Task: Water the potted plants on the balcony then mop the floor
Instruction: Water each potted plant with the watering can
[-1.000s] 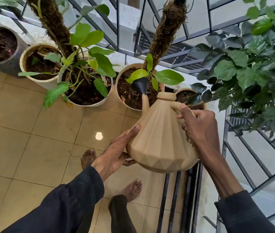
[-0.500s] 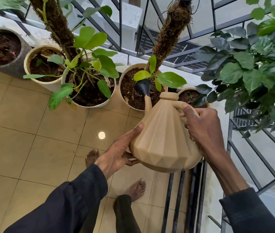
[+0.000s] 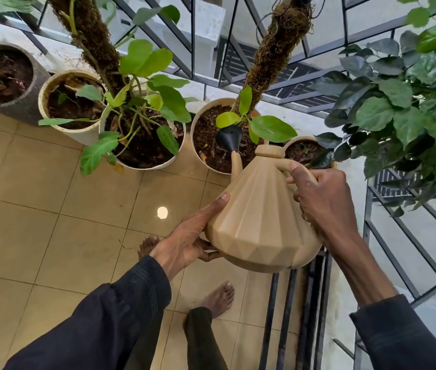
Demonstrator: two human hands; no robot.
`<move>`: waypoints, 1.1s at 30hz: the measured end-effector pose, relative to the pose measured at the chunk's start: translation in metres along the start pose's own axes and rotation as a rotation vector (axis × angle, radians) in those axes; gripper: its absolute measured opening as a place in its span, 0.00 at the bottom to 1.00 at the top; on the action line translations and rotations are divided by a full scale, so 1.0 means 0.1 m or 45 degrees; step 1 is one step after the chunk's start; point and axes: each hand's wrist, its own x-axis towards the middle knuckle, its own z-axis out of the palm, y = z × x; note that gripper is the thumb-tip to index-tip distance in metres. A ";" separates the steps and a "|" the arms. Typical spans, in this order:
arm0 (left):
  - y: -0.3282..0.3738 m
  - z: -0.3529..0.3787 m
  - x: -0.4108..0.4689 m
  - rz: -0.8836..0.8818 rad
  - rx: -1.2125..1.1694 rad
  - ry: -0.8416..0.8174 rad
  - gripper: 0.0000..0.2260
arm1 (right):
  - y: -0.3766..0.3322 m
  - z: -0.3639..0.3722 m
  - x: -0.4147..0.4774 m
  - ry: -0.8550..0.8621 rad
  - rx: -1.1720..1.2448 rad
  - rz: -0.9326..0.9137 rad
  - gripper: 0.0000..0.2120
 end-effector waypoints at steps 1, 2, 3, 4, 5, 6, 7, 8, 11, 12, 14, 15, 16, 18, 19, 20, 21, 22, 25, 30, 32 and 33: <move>0.00 0.00 0.01 -0.001 0.001 -0.001 0.25 | 0.00 0.00 0.00 -0.001 -0.001 -0.001 0.26; 0.01 -0.01 0.02 -0.003 0.001 -0.001 0.25 | 0.00 0.00 0.00 -0.003 -0.001 -0.004 0.26; 0.01 -0.01 0.03 -0.004 0.002 -0.002 0.26 | 0.00 0.00 0.00 -0.005 0.002 -0.003 0.26; 0.02 -0.02 0.04 -0.006 0.001 -0.004 0.27 | 0.00 0.01 0.00 -0.008 0.012 -0.001 0.25; 0.02 -0.02 0.04 -0.009 0.001 -0.007 0.27 | 0.00 0.01 0.00 -0.008 0.023 0.005 0.24; 0.03 -0.02 0.05 -0.011 0.002 -0.009 0.28 | 0.00 0.01 0.00 -0.008 0.031 0.012 0.23; 0.03 -0.02 0.06 -0.010 0.005 -0.012 0.28 | 0.01 0.02 0.00 -0.008 0.034 0.020 0.23; 0.03 -0.03 0.07 -0.007 0.009 -0.016 0.27 | 0.02 0.03 0.00 -0.005 0.037 0.028 0.23; 0.02 -0.06 0.10 0.015 0.030 -0.035 0.29 | 0.06 0.06 -0.01 0.014 0.052 0.069 0.26; 0.01 -0.07 0.11 0.025 0.043 -0.042 0.31 | 0.08 0.08 -0.02 0.022 0.056 0.084 0.26; 0.01 -0.10 0.13 0.050 0.079 -0.059 0.34 | 0.12 0.10 -0.05 0.018 0.080 0.117 0.26; 0.00 -0.11 0.14 0.063 0.095 -0.065 0.35 | 0.13 0.11 -0.07 0.005 0.106 0.145 0.25; 0.00 -0.12 0.15 0.075 0.110 -0.071 0.36 | 0.14 0.12 -0.09 -0.012 0.137 0.181 0.23; -0.02 -0.15 0.18 0.104 0.141 -0.079 0.38 | 0.16 0.14 -0.11 -0.062 0.216 0.263 0.20; -0.03 -0.17 0.20 0.119 0.154 -0.080 0.40 | 0.17 0.14 -0.12 -0.095 0.259 0.307 0.19; -0.04 -0.19 0.22 0.138 0.164 -0.079 0.42 | 0.17 0.15 -0.12 -0.126 0.296 0.346 0.19; -0.06 -0.21 0.24 0.158 0.172 -0.076 0.44 | 0.18 0.15 -0.13 -0.152 0.327 0.377 0.19; -0.07 -0.22 0.25 0.182 0.180 -0.074 0.45 | 0.20 0.15 -0.13 -0.173 0.349 0.398 0.20; -0.10 -0.24 0.28 0.281 0.195 -0.070 0.44 | 0.25 0.15 -0.16 -0.204 0.370 0.395 0.21; -0.08 -0.33 0.37 0.438 0.243 -0.095 0.48 | 0.40 0.27 -0.25 -0.046 0.186 0.269 0.23; -0.04 -0.38 0.41 0.471 0.254 -0.129 0.48 | 0.43 0.33 -0.31 0.022 0.191 0.232 0.27; -0.02 -0.40 0.41 0.479 0.264 -0.143 0.49 | 0.41 0.35 -0.33 0.050 0.195 0.215 0.29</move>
